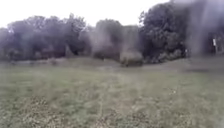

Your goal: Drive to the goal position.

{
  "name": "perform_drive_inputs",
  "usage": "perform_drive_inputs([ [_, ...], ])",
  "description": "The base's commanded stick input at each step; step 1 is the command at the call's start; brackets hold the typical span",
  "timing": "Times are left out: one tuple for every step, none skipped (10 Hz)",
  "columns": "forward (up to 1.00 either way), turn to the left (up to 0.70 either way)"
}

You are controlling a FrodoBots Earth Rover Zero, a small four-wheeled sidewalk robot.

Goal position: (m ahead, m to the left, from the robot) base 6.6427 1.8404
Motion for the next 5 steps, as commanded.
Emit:
perform_drive_inputs([
  [0.45,0.00],
  [0.45,0.00],
  [0.45,0.00],
  [0.45,0.00],
  [0.45,0.00],
])
